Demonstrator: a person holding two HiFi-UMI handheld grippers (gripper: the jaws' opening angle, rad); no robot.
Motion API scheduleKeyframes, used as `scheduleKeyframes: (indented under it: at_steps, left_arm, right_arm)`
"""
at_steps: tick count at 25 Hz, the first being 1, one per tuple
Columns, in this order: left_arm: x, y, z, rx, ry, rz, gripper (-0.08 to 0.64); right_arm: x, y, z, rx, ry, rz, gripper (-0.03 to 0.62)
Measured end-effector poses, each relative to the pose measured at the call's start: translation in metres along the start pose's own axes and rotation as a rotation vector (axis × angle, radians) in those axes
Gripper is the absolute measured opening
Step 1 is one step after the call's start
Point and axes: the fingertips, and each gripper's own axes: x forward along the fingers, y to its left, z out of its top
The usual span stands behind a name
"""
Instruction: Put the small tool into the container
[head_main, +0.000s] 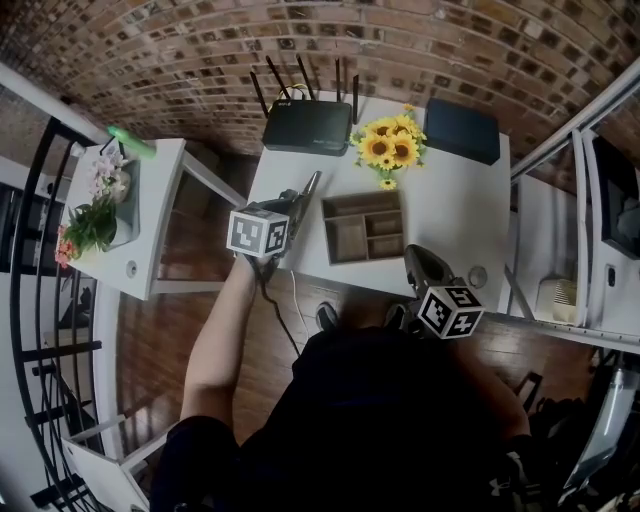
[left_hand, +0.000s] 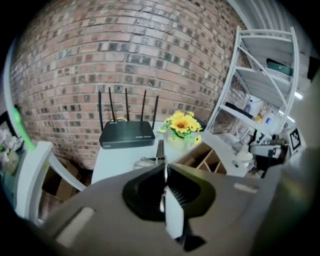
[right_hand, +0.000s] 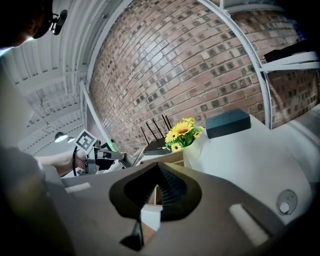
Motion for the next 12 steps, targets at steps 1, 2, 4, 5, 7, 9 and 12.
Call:
scheduleKeyframes:
  at_steps: [1,2,4,5,7,9,12]
  left_arm:
    - [-0.002,-0.005,0.005,0.033,-0.006,-0.001,0.011]
    - [-0.004,-0.01,0.01,0.065,-0.012,-0.002,0.011]
    - [-0.009,-0.018,0.021,0.114,-0.029,0.001,0.011]
    - [-0.011,-0.022,0.027,0.131,-0.04,0.007,0.011]
    - [-0.016,-0.029,0.038,0.159,-0.061,0.017,0.011]
    - [-0.015,-0.039,0.043,0.187,-0.073,0.011,0.011]
    - [-0.014,-0.053,0.055,0.252,-0.09,0.005,0.011]
  right_arm:
    - [0.0,0.0,-0.001,0.001,0.0,0.0,0.011]
    - [-0.001,0.001,-0.001,0.003,0.0,0.0,0.011]
    - [-0.001,0.001,-0.001,0.006,-0.001,0.001,0.011]
    - [-0.001,0.001,-0.002,0.007,-0.002,0.001,0.011]
    - [-0.003,0.002,-0.003,0.007,-0.003,0.0,0.011]
    - [-0.006,0.001,-0.006,0.006,0.0,-0.005,0.011]
    - [-0.008,0.001,-0.006,0.005,-0.003,-0.009,0.011]
